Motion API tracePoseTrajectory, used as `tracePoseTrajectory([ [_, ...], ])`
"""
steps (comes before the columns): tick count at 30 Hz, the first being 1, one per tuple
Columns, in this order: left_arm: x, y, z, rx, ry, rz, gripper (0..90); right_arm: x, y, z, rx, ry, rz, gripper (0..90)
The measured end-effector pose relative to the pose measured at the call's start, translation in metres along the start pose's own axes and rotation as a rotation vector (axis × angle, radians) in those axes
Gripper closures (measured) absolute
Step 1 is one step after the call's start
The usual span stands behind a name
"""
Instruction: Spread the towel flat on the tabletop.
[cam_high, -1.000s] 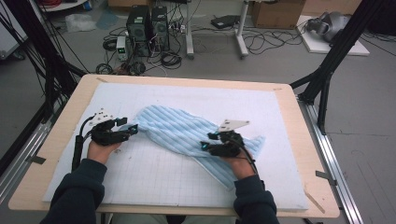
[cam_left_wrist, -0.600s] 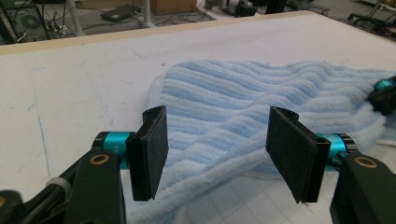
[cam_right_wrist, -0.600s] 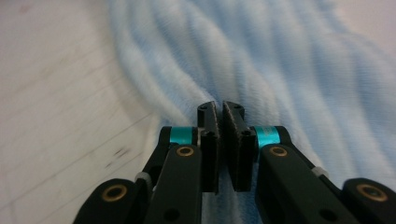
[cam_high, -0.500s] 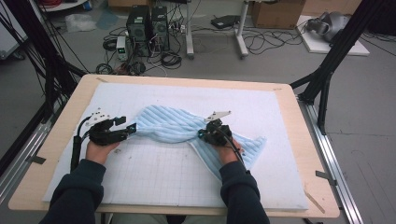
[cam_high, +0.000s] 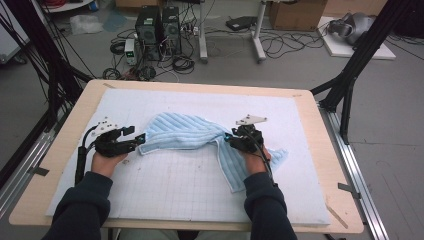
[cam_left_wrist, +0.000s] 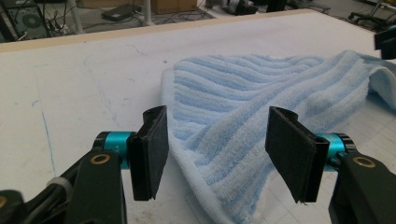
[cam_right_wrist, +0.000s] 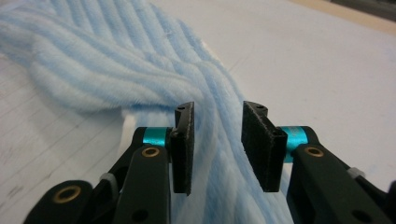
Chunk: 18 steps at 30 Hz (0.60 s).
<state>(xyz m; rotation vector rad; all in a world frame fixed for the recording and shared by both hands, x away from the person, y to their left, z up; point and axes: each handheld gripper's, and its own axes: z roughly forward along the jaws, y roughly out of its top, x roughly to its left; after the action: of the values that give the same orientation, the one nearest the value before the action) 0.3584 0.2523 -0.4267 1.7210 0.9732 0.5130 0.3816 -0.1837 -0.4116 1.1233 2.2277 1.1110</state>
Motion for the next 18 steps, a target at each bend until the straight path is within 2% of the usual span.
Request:
tracePoseTrajectory([
  [2,-0.001,0.001,-0.002,-0.002,0.000,0.003,39.6,-0.001,-0.003,-0.012,0.006,0.004,-0.005,62.3],
  [4,-0.002,0.002,-0.005,-0.011,0.003,0.008,39.5,0.001,-0.008,-0.024,-0.025,0.013,-0.015,62.3],
  [6,-0.002,0.003,-0.008,-0.020,0.009,0.008,39.0,0.006,-0.013,-0.032,-0.029,0.036,-0.028,61.8],
  [11,0.000,-0.001,-0.016,-0.034,0.022,-0.004,37.9,0.026,-0.028,-0.039,-0.010,0.096,-0.062,61.7],
  [15,-0.001,-0.005,-0.024,-0.030,0.031,-0.012,37.9,0.043,-0.040,-0.029,0.052,0.190,-0.059,62.9],
  [18,-0.002,-0.008,-0.029,-0.026,0.036,-0.010,38.0,0.055,-0.050,-0.015,0.154,0.171,-0.077,67.2],
])
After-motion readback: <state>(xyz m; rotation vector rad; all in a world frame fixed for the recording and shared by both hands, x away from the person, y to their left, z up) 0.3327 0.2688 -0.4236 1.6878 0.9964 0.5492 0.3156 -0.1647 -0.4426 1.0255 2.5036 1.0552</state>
